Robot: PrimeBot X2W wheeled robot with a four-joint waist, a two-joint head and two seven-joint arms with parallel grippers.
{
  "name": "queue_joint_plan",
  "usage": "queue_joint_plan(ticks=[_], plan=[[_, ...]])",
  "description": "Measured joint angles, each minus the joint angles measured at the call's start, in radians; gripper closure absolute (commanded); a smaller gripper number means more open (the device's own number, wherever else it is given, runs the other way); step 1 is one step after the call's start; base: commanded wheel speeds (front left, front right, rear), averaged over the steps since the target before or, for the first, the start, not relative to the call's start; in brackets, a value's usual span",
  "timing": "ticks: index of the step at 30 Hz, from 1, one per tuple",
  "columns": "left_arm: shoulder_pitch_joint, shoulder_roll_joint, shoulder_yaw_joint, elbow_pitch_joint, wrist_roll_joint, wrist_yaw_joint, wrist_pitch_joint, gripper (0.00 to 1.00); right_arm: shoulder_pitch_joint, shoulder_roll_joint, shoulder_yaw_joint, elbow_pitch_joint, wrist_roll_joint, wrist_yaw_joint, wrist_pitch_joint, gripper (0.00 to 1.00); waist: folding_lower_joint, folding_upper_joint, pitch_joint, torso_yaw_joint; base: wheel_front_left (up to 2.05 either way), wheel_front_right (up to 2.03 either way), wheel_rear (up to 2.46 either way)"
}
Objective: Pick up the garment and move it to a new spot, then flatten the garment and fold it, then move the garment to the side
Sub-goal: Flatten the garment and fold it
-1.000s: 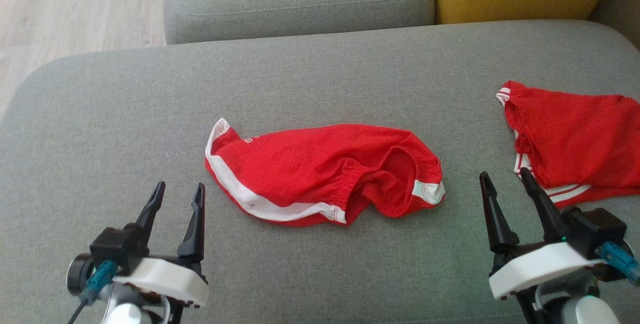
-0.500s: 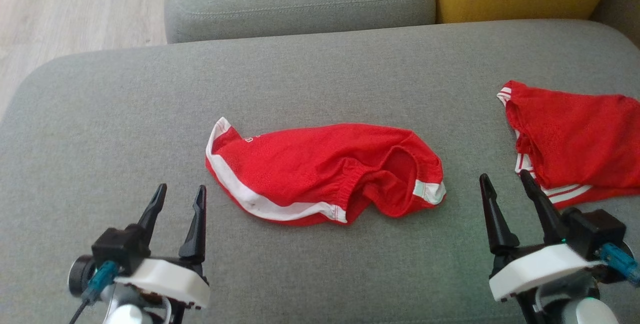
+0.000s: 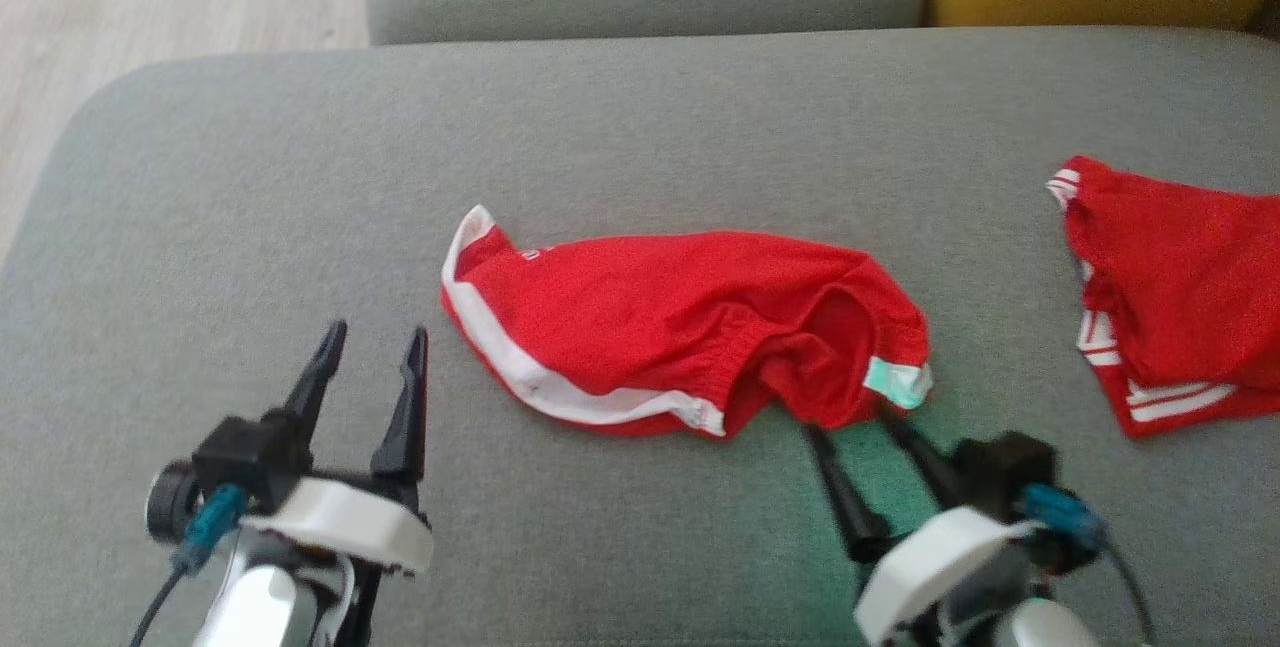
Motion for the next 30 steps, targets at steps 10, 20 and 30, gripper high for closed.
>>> queue_joint_plan(ticks=[10,20,30], plan=[[-0.058,-0.036,-0.008,-0.017,0.002,-0.006,-0.016,0.0,-0.179,-0.007,0.144,0.292,0.077,0.0,-0.028,0.0,0.0,0.0,0.053,0.102,0.0,0.0,0.0],[-0.075,-0.054,0.005,-0.028,0.019,-0.01,-0.017,0.0,-0.289,-0.024,0.206,0.425,0.142,0.0,-0.058,1.0,0.0,0.0,0.089,0.137,0.0,0.0,0.0],[-0.074,-0.066,0.039,-0.047,0.044,-0.02,-0.017,0.0,-0.293,-0.086,0.183,0.288,0.175,0.0,-0.075,1.0,0.0,0.0,0.091,0.096,0.0,0.0,0.0]])
